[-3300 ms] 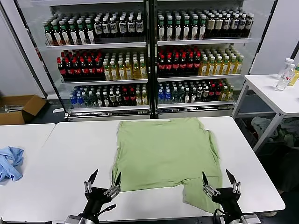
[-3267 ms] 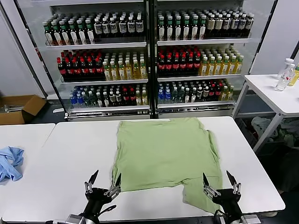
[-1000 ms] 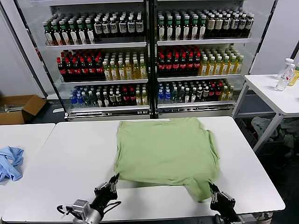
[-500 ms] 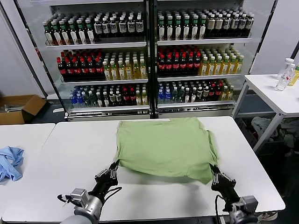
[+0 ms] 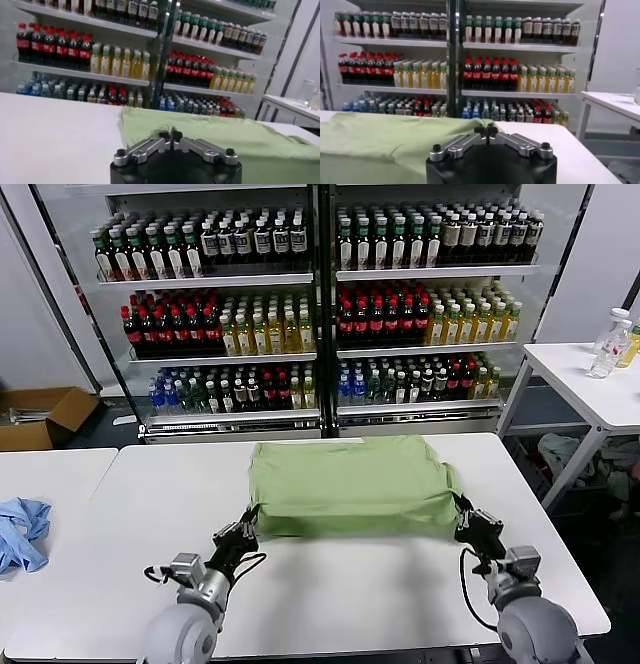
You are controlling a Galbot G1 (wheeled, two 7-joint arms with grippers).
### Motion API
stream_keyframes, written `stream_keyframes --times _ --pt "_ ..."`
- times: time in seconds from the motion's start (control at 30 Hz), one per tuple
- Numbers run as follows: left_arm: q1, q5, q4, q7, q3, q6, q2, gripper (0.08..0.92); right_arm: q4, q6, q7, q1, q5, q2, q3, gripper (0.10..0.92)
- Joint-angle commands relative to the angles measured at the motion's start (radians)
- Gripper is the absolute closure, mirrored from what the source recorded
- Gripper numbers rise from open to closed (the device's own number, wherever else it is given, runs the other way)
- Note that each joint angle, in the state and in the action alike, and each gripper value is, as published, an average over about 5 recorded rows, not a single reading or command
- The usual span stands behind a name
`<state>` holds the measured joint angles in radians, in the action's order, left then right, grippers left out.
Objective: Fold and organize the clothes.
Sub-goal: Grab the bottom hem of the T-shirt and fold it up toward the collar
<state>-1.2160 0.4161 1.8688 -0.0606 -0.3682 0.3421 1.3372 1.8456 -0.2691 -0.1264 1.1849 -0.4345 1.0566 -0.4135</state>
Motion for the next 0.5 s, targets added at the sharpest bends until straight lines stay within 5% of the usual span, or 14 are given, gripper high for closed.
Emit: stream_keyframes --times 0.03,0.3,0.5 --pt "0.105 -0.039 -0.143 -0.002 0.024 -0.002 0.01 0.9 -0.098 -0.001 0.001 -0.103 -0.006 -0.014 0.053 0.901" --pt "0.125 -0.077 -0.188 -0.024 0.028 -0.001 0.013 0.709 -0.173 -0.065 -0.002 -0.167 0.071 0.034 0.122 0.697" --pt "0.046 -0.08 -0.088 -0.054 -0.004 -0.004 0.009 0.536 -0.074 -0.092 0.002 -0.077 0.147 0.023 0.092 0.524"
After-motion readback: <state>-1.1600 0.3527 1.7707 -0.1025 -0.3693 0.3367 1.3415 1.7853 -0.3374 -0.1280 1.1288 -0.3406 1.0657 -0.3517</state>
